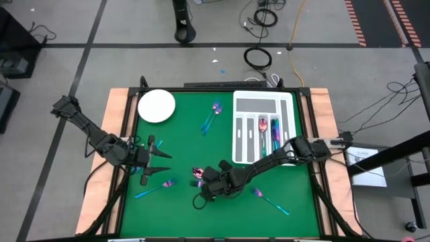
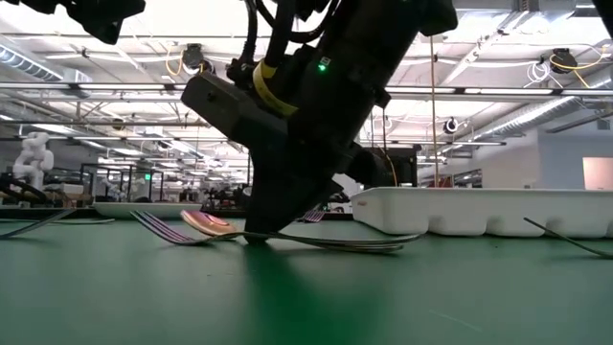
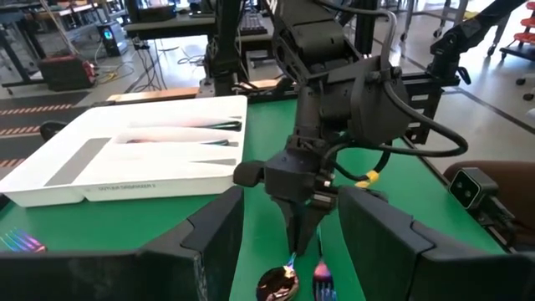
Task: Sort silverware
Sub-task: Put the blue spoon into the white cutlery tray
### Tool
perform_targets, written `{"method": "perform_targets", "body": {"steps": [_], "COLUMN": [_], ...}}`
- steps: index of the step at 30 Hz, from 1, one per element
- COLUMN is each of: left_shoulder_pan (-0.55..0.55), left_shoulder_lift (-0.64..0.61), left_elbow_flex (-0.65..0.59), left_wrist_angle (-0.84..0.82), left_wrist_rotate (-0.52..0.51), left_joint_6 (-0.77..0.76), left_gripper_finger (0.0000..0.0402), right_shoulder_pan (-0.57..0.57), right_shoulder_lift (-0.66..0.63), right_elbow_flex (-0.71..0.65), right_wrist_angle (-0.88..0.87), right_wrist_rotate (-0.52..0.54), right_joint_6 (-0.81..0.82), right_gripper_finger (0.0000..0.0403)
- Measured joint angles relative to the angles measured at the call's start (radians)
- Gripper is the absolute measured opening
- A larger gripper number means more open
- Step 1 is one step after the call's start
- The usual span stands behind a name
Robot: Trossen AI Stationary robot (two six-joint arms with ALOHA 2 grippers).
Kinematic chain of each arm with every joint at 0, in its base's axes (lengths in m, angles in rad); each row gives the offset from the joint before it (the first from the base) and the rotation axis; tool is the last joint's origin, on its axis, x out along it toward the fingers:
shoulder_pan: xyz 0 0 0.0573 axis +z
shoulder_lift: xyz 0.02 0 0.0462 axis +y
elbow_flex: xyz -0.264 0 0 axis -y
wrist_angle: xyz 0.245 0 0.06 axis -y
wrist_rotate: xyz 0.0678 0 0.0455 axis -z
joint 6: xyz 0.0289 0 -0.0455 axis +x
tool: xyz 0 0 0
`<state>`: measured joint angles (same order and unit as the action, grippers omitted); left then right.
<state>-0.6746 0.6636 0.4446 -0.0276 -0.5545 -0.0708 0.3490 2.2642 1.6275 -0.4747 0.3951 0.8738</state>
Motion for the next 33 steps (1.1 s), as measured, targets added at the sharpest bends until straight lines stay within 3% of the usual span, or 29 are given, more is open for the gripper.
{"method": "perform_targets", "body": {"steps": [5,13,17,20,25,33], "left_shoulder_pan": [0.000,0.000,0.000,0.000,0.000,0.000], "left_shoulder_lift": [0.000,0.000,0.000,0.000,0.000,0.000], "left_elbow_flex": [0.000,0.000,0.000,0.000,0.000,0.000], "left_wrist_angle": [0.002,0.003,0.003,0.003,0.003,0.009], "left_wrist_rotate": [0.000,0.000,0.000,0.000,0.000,0.000], "left_joint_6": [0.000,-0.001,0.000,-0.001,-0.001,-0.002], "left_gripper_finger": [0.0198,0.0198,0.0198,0.0198,0.0198,0.0198], "right_shoulder_pan": [-0.005,0.028,0.044,0.043,-0.013,-0.110], "right_shoulder_lift": [-0.061,-0.155,-0.202,-0.250,-0.377,-0.451], "right_elbow_flex": [-0.004,-0.002,-0.001,-0.001,0.000,-0.002], "right_wrist_angle": [0.001,0.110,0.059,-0.088,-0.465,-1.106], "right_wrist_rotate": [0.155,0.668,0.793,0.779,0.538,0.325], "right_joint_6": [-0.002,-0.089,-0.136,-0.055,0.234,0.637], "right_gripper_finger": [0.0002,0.0001,0.0001,0.0001,0.0000,0.0000]}}
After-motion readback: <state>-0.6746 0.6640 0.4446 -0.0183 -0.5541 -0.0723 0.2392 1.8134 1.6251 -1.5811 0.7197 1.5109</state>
